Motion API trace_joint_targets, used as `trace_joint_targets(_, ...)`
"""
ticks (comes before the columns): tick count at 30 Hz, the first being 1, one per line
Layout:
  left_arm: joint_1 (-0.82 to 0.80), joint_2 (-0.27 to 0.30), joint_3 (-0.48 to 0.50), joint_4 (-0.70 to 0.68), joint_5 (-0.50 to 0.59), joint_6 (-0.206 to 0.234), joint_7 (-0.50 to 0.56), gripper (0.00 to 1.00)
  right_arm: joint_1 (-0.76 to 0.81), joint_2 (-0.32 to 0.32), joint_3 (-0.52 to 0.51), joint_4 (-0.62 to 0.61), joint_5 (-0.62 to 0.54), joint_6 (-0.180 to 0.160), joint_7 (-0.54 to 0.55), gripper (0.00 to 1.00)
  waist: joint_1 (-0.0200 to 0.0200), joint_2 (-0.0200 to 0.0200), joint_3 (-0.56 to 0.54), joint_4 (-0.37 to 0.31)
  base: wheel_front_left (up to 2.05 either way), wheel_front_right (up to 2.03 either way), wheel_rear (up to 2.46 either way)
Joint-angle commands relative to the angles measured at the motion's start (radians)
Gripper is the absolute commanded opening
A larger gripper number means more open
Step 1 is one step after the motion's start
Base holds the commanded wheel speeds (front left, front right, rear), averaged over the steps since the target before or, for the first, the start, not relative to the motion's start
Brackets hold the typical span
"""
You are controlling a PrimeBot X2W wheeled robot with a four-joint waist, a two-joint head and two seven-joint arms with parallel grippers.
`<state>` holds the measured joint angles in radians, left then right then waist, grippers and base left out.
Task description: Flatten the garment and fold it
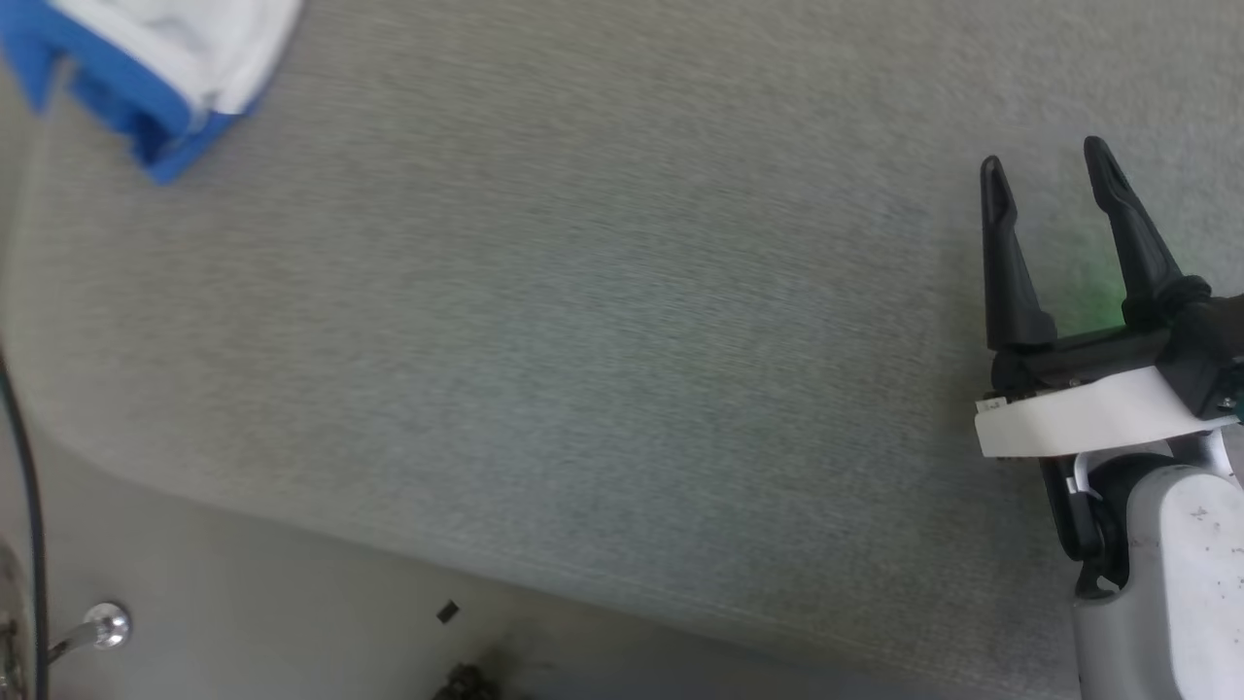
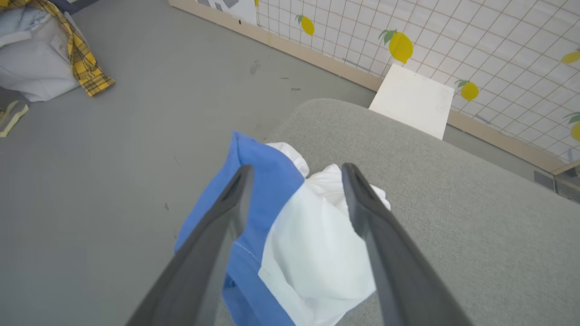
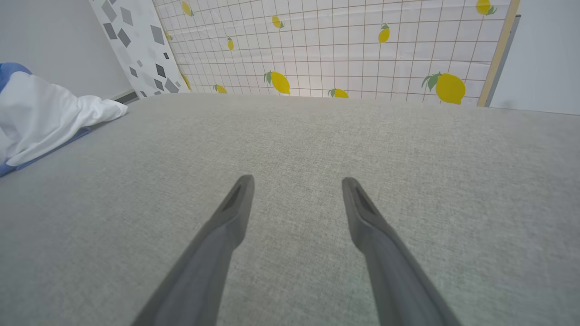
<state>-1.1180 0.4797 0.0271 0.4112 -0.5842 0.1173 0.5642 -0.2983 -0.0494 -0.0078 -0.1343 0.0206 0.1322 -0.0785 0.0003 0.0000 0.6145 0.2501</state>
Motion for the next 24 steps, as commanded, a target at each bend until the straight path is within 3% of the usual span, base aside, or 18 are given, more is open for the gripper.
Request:
trace_joint_targets(1,-0.011,0.012,0.004,0.003,-0.006,0.021,0.031,1.0,-0.018,-0.001,0.0,-0.006,0.009,-0.002,-0.009,1.0,-0.0003,0.0,0.142,-0.131,0.0,0.0,0.0)
trace_joint_targets(9,0.086,0.058,0.032,0.012,-0.026,0.156,0.265,1.0,-0.026,-0.001,0.009,-0.009,0.026,-0.002,-0.028,1.0,-0.0003,0.0,0.189,-0.168,0.0,0.0,0.0)
trace_joint_targets(14,0.173,0.056,0.054,-0.002,-0.05,0.202,0.33,1.0,-0.029,-0.001,-0.001,-0.003,0.033,-0.002,-0.035,1.0,-0.0003,0.0,0.197,-0.176,0.0,0.0,0.0)
trace_joint_targets(17,0.223,0.05,0.054,-0.012,-0.077,0.213,0.402,0.43,-0.032,-0.001,-0.006,0.006,0.033,-0.002,-0.037,1.0,-0.0003,0.0,0.189,-0.173,0.0,0.0,0.0)
trace_joint_targets(18,0.236,0.051,0.053,-0.019,-0.081,0.214,0.418,0.36,-0.033,-0.001,-0.007,0.01,0.034,-0.002,-0.039,1.0,-0.0003,0.0,0.182,-0.172,0.0,0.0,0.0)
trace_joint_targets(19,0.25,0.056,0.051,-0.033,-0.082,0.212,0.428,0.0,-0.034,-0.001,-0.008,0.016,0.035,-0.002,-0.04,1.0,-0.0003,0.0,0.172,-0.17,0.0,0.0,0.0)
trace_joint_targets(20,0.26,0.061,0.048,-0.046,-0.082,0.206,0.431,0.0,-0.033,-0.001,-0.009,0.022,0.036,-0.002,-0.042,1.0,-0.0003,0.0,0.161,-0.168,0.0,0.0,0.0)
trace_joint_targets(21,0.269,0.096,0.051,-0.106,-0.051,0.172,0.353,0.0,-0.029,-0.001,-0.009,0.042,0.042,-0.002,-0.051,1.0,-0.0003,0.0,0.114,-0.161,0.0,0.0,0.0)
trace_joint_targets(24,0.251,0.131,0.055,-0.148,0.005,0.134,0.202,0.0,-0.022,-0.001,-0.011,0.064,0.049,-0.002,-0.062,1.0,-0.0003,0.0,0.054,-0.156,0.0,0.0,0.0)
